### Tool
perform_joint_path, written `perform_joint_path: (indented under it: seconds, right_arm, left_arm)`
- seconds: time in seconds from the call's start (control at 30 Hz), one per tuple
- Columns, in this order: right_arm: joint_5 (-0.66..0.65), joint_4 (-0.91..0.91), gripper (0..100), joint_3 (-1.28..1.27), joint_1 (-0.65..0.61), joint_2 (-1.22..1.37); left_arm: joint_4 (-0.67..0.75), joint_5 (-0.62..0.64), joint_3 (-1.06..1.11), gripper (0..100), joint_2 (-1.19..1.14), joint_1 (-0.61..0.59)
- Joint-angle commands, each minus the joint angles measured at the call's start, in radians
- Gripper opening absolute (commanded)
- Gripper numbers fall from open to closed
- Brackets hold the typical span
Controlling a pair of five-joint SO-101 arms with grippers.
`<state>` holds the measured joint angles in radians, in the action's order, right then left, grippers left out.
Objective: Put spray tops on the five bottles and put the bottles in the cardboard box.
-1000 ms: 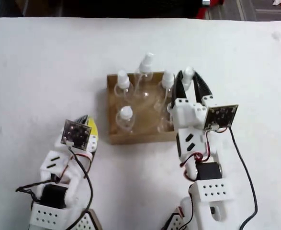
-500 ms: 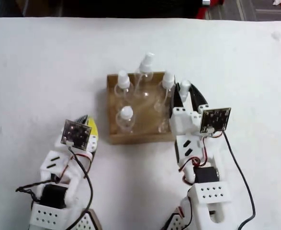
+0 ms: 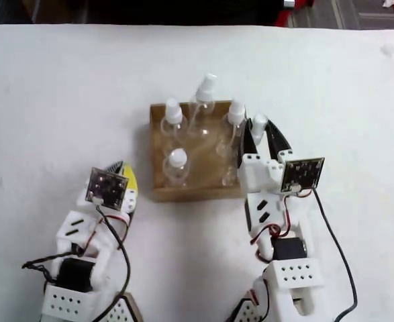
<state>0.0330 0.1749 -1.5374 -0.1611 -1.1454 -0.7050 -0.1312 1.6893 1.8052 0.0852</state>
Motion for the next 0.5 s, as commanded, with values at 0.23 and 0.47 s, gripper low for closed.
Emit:
perform_joint_path:
  seconds: [0.23, 0.47]
  right_arm:
    - [0.005, 0.094, 1.6, -0.008, -0.004, 0.012]
    - [-0.003, 0.091, 1.6, -0.008, -0.048, 0.012]
  left_arm:
    - [0.023, -0.014, -0.021, 2, 0.016, 0.013]
    - [0.025, -0.014, -0.021, 2, 0.016, 0.013]
